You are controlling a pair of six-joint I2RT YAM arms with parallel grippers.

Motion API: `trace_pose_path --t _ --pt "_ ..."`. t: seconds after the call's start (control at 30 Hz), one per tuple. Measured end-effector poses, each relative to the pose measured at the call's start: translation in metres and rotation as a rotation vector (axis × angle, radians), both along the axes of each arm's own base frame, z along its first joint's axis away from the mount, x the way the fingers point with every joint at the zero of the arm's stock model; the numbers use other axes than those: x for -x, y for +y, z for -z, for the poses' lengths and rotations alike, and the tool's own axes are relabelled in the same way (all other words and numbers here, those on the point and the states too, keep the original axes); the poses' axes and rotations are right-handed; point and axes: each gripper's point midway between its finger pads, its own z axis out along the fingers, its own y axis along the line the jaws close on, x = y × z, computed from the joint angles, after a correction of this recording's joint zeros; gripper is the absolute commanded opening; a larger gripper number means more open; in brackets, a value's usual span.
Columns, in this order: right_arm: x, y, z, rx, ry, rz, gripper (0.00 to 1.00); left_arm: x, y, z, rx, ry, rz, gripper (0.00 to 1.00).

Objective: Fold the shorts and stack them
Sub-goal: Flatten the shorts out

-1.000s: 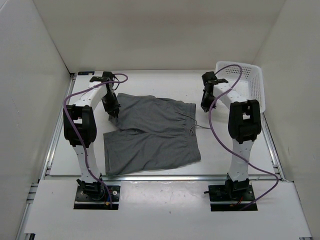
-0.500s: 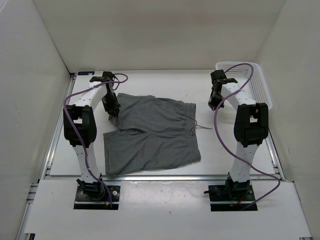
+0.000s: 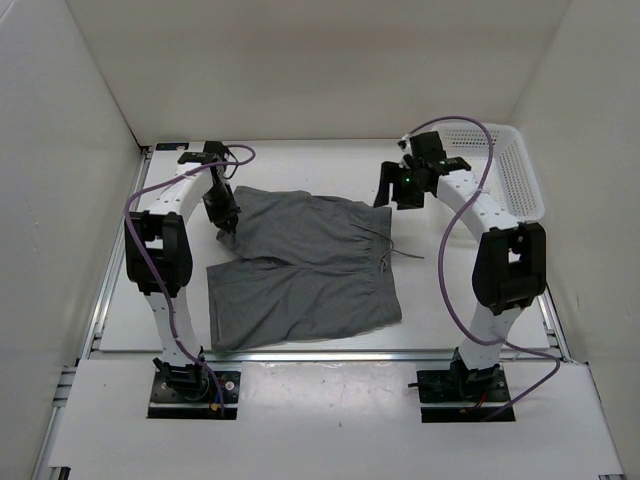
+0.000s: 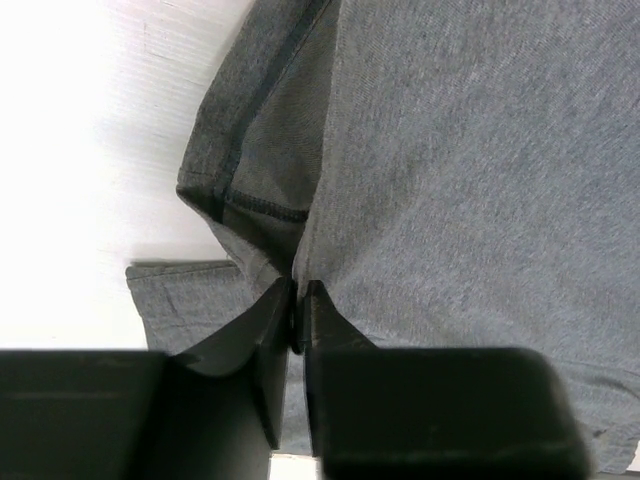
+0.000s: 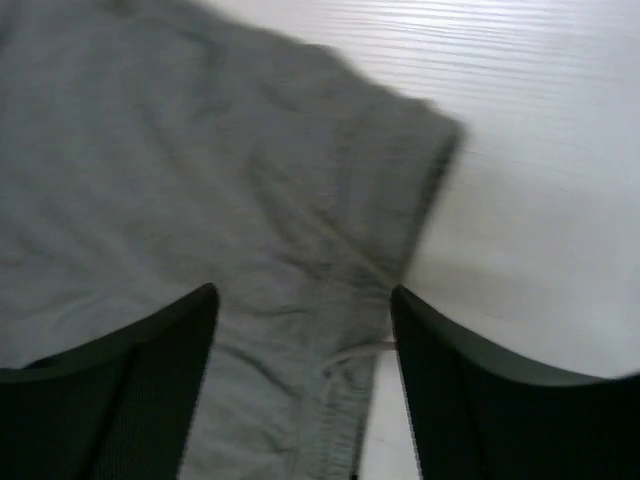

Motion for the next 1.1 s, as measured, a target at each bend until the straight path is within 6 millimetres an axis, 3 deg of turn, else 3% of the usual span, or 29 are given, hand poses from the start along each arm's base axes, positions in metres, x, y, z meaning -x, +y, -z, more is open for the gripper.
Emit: trace_pose_path --t 0.1,0.13,0.2,0.27,0.33,0.4,0.6,0.7,0.8,0.93,1.1 --pt "0.011 0.032 -0.020 -0.080 -0.051 -0.161 0.84 0.000 0.000 -0.001 0.000 -0.002 0.001 0.34" --pt "0.014 0.038 -0.022 -0.098 -0.057 -0.195 0.86 0.001 0.000 -0.001 -0.001 -0.001 0.001 0.45" --pt "0.018 0.045 -0.023 -0.111 -0.061 -0.239 0.86 0.001 0.002 -0.003 -0.002 0.001 -0.001 0.50" --pt "0.020 0.048 -0.022 -0.107 -0.056 -0.262 0.86 0.000 0.004 -0.006 -0.002 -0.002 0.000 0.73" --pt "0.016 0.050 -0.020 -0.091 -0.054 -0.265 0.83 -0.004 0.007 -0.013 0.003 -0.017 -0.003 0.83" --pt "0.008 0.051 -0.017 -0.070 -0.053 -0.255 0.82 -0.013 0.012 -0.023 0.006 -0.050 -0.013 0.85" --pt "-0.016 0.042 -0.005 0.024 -0.025 -0.154 0.64 -0.057 0.022 -0.071 0.015 -0.200 -0.032 0.84" --pt "-0.030 0.034 0.002 0.082 -0.007 -0.094 0.60 -0.080 0.020 -0.075 0.016 -0.237 -0.025 0.84" --pt "-0.042 0.028 0.009 0.129 0.008 -0.055 0.59 -0.103 0.017 -0.056 0.014 -0.222 -0.015 0.84" --pt "-0.045 0.021 0.024 0.177 0.044 -0.033 0.59 -0.129 0.014 -0.010 0.013 -0.165 -0.015 0.84" --pt "-0.044 0.017 0.042 0.213 0.096 -0.029 0.62 -0.143 0.008 0.042 0.022 -0.108 -0.027 0.85"
